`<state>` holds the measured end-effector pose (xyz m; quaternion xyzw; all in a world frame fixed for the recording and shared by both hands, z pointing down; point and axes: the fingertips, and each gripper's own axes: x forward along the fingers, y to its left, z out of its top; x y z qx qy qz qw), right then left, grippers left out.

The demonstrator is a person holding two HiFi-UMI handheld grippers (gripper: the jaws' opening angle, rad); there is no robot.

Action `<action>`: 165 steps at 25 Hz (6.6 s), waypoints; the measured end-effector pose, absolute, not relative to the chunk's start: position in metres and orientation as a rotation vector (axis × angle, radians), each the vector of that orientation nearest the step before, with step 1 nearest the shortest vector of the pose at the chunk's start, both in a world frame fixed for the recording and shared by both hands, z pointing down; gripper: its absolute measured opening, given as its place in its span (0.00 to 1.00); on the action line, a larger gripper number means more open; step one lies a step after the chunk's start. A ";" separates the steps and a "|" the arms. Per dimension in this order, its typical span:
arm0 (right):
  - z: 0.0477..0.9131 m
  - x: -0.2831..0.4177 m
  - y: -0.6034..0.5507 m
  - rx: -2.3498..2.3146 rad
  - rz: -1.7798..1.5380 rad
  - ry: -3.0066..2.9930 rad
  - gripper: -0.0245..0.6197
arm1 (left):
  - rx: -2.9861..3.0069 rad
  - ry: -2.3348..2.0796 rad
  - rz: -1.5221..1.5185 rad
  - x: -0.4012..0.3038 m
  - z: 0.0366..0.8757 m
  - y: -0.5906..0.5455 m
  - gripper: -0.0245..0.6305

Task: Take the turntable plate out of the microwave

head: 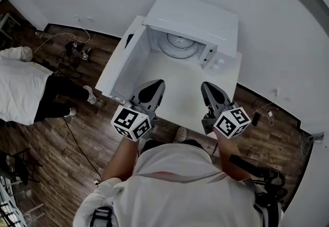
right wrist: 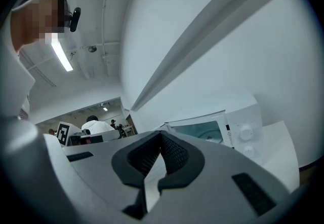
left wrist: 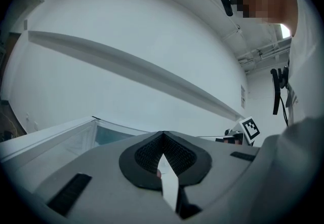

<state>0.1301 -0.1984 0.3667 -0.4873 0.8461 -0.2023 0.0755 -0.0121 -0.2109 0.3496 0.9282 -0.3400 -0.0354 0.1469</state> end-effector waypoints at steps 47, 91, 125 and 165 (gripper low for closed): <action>0.612 0.130 -0.345 -0.967 -1.596 1.573 0.10 | 1.615 -0.704 -0.482 0.044 0.601 -0.362 0.08; 0.664 0.132 -0.458 -1.070 -1.625 1.257 0.27 | 1.416 -0.613 -0.437 0.068 0.649 -0.481 0.26; 0.642 0.127 -0.444 -1.130 -1.518 1.444 0.09 | 1.482 -0.550 -0.556 0.063 0.635 -0.464 0.09; 0.564 0.094 -0.304 -0.896 -1.578 1.655 0.09 | 1.492 -0.672 -0.753 0.030 0.557 -0.310 0.10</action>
